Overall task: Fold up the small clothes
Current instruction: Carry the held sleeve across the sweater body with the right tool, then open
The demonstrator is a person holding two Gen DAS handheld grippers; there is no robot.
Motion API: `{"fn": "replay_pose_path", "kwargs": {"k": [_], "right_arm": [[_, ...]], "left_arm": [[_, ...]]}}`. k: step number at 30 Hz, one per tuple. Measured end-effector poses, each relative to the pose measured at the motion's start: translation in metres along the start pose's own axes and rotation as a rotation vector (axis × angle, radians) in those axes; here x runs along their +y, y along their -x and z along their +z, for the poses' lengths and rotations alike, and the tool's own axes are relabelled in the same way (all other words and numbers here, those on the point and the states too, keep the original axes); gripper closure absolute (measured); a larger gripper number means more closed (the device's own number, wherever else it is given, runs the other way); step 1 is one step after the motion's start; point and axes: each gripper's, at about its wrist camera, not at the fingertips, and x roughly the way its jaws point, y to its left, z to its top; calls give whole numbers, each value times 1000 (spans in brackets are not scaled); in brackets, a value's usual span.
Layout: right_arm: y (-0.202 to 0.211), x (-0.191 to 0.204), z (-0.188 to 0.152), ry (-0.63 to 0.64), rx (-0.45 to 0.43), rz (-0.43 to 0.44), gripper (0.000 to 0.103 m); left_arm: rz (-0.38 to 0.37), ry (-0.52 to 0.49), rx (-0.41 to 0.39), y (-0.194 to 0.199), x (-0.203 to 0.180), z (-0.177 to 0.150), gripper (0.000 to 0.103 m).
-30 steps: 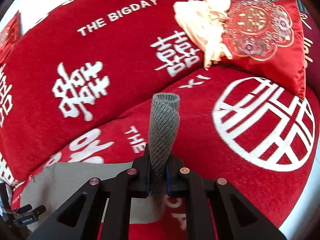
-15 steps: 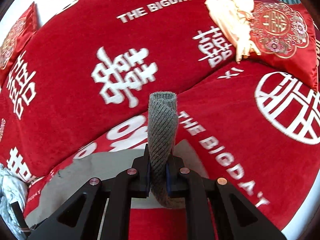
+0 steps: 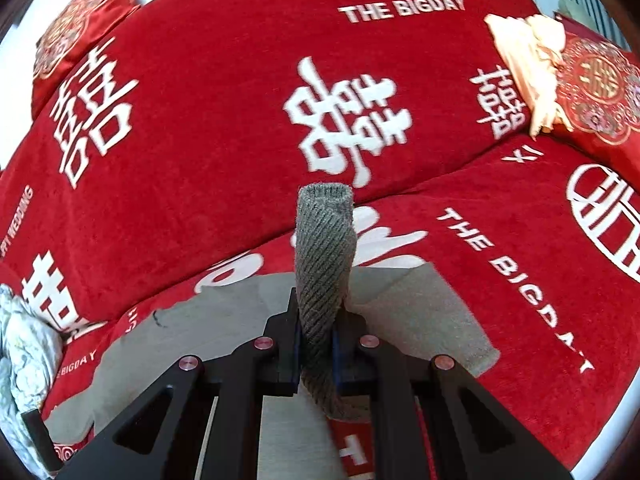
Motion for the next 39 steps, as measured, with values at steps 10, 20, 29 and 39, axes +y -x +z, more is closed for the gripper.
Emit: {"fn": "replay_pose_path", "kwargs": {"k": [10,20,29,39], "right_arm": [[-15,75,-19,89,39,33,91],[-41,165,-49,179,83,76,91],[-75,238,-84,282,154,129,91],[-98,286,-128,339,230,166,90]], "left_arm": [[-13,48,-2,4,37,-7,0],[-1,85,-15,19,79,-15,0],[1,137,-22,30,112,-24,0],[17,177,-19,36,133,-32,0]]}}
